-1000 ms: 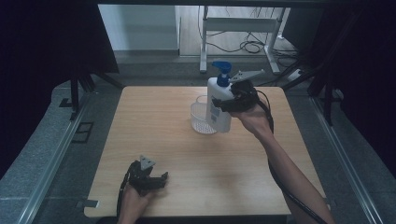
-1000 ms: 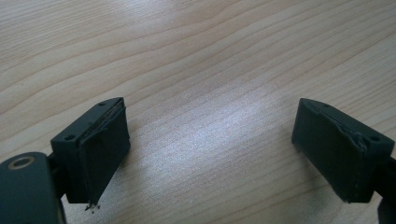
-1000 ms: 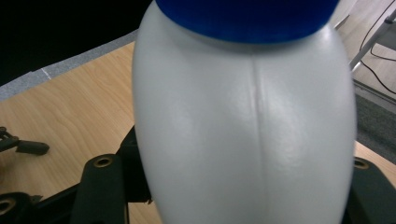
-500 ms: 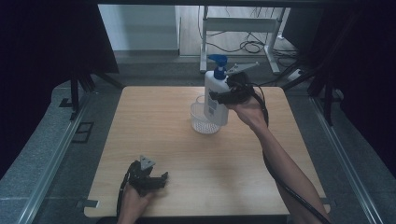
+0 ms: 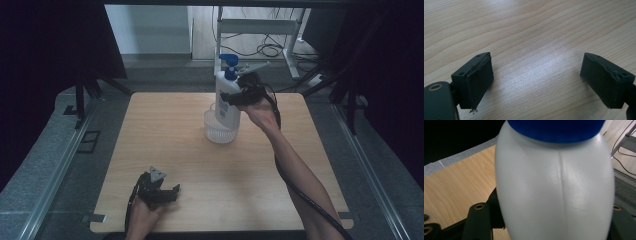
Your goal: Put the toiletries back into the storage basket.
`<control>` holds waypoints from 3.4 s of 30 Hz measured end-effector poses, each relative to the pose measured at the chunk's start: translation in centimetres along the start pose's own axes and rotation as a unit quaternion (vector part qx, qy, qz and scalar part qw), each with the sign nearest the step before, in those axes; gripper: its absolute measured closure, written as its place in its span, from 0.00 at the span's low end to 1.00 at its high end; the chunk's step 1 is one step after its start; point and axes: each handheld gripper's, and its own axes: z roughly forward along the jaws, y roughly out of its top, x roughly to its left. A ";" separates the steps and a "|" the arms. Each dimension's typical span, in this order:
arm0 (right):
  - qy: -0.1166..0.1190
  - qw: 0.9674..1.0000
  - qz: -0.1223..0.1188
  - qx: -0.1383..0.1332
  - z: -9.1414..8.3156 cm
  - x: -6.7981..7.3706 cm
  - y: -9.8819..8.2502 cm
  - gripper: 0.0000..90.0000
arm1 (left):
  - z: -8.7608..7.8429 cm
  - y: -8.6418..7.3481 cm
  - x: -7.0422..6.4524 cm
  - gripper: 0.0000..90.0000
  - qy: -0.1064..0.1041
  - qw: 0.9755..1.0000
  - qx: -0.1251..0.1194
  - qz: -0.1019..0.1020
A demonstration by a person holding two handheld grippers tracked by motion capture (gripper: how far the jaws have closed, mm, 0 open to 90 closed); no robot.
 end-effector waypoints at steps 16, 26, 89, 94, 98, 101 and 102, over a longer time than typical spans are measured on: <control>-0.001 1.000 -0.005 0.002 2.3 -0.6 -0.1 0.43 | 0.0 0.0 0.0 0.12 0.000 1.000 0.001 0.000; 0.005 1.000 -0.006 0.010 3.1 -0.4 -0.7 0.43 | 0.0 0.0 0.0 0.12 0.001 1.000 0.001 0.000; 0.047 0.999 -0.006 0.013 7.6 -0.2 -6.8 0.41 | 0.0 0.0 0.0 0.12 0.001 1.000 0.002 0.001; 0.048 0.999 -0.007 0.014 7.5 -0.2 -6.8 0.41 | 0.0 0.0 0.0 0.12 0.001 1.000 0.002 0.001; 0.049 0.999 -0.011 0.014 7.4 -0.2 -6.7 0.40 | 0.0 0.0 0.0 0.12 0.001 1.000 0.002 0.001; 0.050 0.999 -0.011 0.014 7.2 -0.2 -6.5 0.35 | 0.0 0.0 0.0 0.12 0.001 1.000 0.003 0.001; 0.051 0.999 -0.011 0.013 7.2 -0.2 -6.5 0.33 | 0.0 0.0 0.0 0.12 0.001 1.000 0.003 0.001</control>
